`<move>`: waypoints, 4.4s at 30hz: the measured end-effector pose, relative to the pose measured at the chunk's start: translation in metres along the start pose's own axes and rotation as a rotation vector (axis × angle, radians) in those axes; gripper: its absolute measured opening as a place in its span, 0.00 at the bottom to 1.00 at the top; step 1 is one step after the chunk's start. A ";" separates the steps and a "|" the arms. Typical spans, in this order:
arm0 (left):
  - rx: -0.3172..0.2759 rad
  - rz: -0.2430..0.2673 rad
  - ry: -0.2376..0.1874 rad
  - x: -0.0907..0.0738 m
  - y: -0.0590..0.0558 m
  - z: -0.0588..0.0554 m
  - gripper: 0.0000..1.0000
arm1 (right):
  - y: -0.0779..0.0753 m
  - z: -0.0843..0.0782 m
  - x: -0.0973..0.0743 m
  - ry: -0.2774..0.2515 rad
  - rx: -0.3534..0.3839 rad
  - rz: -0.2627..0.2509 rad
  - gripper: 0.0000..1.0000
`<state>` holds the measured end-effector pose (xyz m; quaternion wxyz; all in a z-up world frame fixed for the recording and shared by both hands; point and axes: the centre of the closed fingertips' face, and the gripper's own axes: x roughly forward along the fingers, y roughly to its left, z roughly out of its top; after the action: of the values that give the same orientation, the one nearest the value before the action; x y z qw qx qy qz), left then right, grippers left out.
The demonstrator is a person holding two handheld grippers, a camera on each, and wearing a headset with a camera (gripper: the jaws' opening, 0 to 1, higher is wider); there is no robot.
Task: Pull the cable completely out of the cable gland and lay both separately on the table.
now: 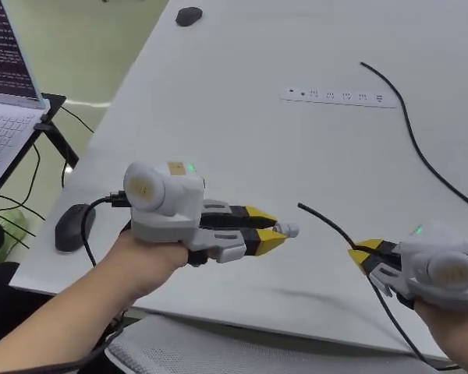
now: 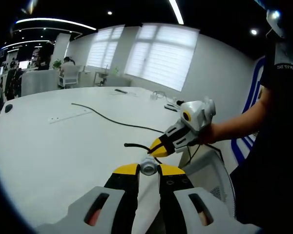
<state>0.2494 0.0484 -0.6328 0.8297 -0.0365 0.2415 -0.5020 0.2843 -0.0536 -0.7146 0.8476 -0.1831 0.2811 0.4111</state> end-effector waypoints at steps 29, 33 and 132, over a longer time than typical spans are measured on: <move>0.013 -0.032 0.025 -0.012 0.031 -0.036 0.15 | -0.003 0.072 0.057 0.079 -0.101 -0.066 0.00; 0.006 -0.031 0.031 -0.012 0.039 -0.048 0.15 | 0.005 0.070 0.076 0.109 -0.144 -0.048 0.00; -0.086 0.214 0.169 -0.041 0.144 -0.170 0.22 | 0.065 0.035 0.202 0.268 -0.248 0.256 0.18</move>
<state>0.2766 0.1852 -0.8116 0.8529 -0.0036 0.3344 -0.4009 0.3458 0.1240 -0.8191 0.7145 -0.3019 0.3595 0.5187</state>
